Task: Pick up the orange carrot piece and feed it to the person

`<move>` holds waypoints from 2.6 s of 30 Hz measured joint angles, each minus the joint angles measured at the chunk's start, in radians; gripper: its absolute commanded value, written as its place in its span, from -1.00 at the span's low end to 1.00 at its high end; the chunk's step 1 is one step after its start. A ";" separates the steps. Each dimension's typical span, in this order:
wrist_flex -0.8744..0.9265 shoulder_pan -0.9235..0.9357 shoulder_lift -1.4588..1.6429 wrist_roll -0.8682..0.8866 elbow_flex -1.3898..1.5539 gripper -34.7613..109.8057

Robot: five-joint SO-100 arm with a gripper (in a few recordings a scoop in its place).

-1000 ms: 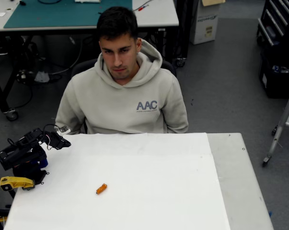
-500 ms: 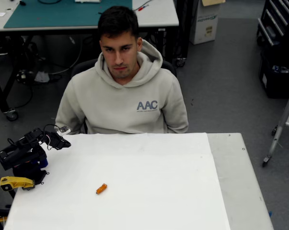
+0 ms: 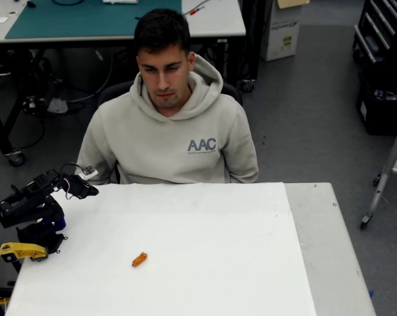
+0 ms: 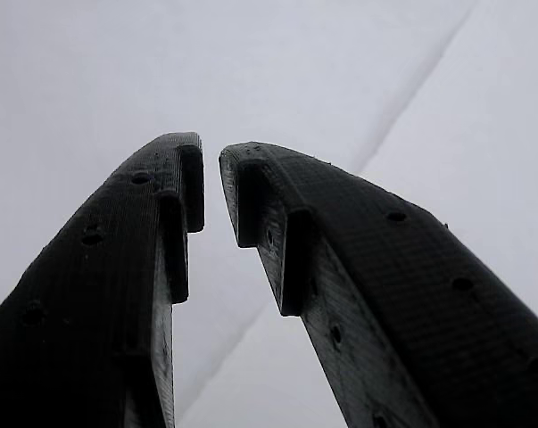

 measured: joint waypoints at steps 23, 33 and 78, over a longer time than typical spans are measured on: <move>0.000 0.268 -0.950 -0.279 -0.655 -0.54; 0.000 0.494 -1.206 -0.437 -0.865 -0.54; 0.000 0.999 -1.355 -0.853 -0.996 -0.54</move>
